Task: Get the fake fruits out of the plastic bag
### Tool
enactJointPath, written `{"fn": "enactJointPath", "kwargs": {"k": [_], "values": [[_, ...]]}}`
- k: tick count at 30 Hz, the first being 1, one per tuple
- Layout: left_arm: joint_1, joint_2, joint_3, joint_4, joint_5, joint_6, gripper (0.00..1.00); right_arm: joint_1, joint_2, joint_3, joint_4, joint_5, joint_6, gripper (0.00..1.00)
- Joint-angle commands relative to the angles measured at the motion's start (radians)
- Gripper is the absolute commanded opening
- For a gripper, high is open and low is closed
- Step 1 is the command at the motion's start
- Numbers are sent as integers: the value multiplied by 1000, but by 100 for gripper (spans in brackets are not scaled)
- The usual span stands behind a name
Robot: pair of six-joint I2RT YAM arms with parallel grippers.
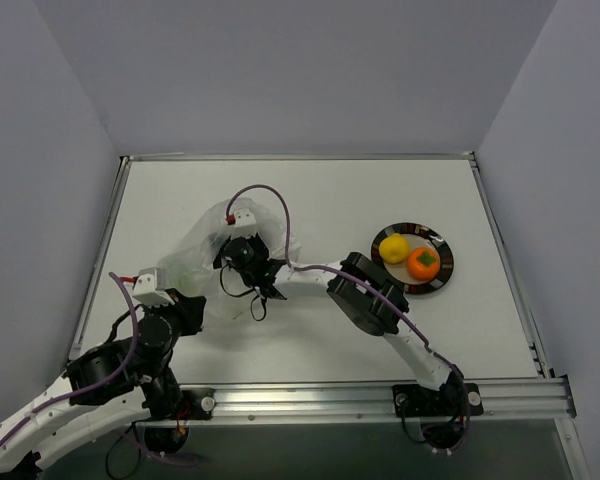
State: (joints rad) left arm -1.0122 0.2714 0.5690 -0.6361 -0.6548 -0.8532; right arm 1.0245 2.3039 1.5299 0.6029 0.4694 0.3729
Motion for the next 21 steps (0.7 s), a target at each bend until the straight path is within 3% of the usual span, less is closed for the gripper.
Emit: {"fn": "enactJointPath", "kwargs": {"k": [1, 3, 5, 6, 10, 21], "values": [[3, 31, 15, 30, 6, -15, 2, -23, 57, 71, 37, 2, 53, 100], [3, 32, 20, 24, 0, -10, 2, -30, 69, 76, 67, -35, 61, 100], [3, 29, 26, 15, -8, -7, 2, -32, 63, 59, 135, -70, 63, 93], [3, 28, 26, 13, -14, -7, 2, -32, 52, 20, 164, -86, 60, 80], [3, 31, 26, 18, -23, -1, 2, -27, -39, -85, 279, -156, 20, 60], [3, 55, 22, 70, -75, 31, 2, 61, -351, -390, 247, -239, -55, 56]]}}
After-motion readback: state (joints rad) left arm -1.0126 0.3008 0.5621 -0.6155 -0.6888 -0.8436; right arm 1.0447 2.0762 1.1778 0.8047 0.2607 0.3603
